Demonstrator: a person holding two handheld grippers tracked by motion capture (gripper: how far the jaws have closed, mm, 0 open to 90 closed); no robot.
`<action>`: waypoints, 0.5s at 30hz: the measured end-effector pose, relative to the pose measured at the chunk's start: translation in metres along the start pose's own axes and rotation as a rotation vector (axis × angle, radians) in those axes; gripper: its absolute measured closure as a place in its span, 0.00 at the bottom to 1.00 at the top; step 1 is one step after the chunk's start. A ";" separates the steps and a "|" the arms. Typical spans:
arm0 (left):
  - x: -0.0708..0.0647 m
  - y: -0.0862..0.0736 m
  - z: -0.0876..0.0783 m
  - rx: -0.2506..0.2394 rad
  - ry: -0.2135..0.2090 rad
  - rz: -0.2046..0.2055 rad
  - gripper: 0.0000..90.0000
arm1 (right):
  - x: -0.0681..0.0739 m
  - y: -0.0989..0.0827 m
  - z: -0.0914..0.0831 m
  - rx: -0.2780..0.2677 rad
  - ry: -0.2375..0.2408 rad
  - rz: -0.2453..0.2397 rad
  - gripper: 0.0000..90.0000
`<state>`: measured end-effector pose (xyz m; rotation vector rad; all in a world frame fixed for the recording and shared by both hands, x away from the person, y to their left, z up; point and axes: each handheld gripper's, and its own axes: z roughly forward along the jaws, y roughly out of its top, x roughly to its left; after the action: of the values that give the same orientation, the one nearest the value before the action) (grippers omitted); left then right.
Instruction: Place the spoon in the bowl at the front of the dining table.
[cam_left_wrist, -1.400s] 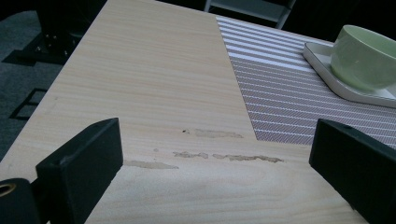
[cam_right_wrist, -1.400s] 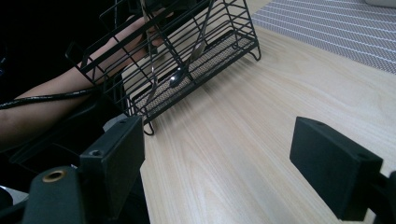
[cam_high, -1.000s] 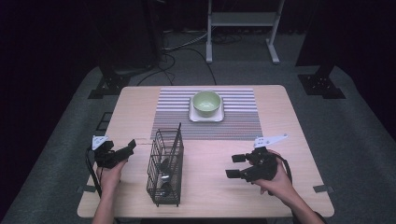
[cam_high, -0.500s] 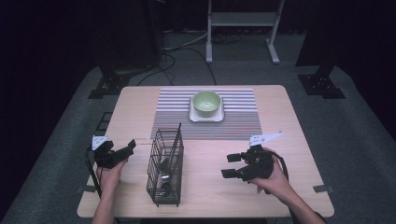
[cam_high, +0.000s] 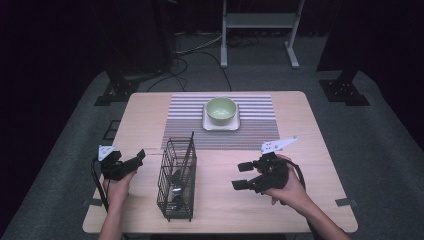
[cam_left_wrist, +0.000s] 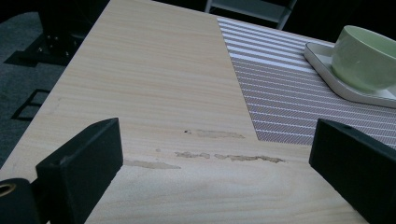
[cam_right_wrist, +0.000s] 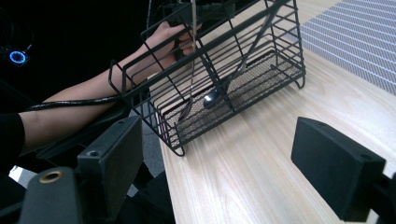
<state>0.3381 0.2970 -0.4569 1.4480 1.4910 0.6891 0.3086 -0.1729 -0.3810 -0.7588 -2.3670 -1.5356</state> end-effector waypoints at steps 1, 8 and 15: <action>0.000 0.000 0.000 0.000 -0.001 -0.001 0.02 | 0.000 0.001 0.000 0.000 -0.001 -0.005 0.18; 0.000 0.000 0.000 0.001 0.000 -0.002 0.02 | 0.004 0.010 0.001 0.004 0.004 -0.020 0.18; 0.000 0.000 0.000 0.000 -0.001 -0.001 0.02 | 0.007 0.017 0.006 0.016 0.016 -0.022 0.18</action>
<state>0.3378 0.2971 -0.4564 1.4469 1.4912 0.6877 0.3123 -0.1597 -0.3668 -0.7162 -2.3808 -1.5242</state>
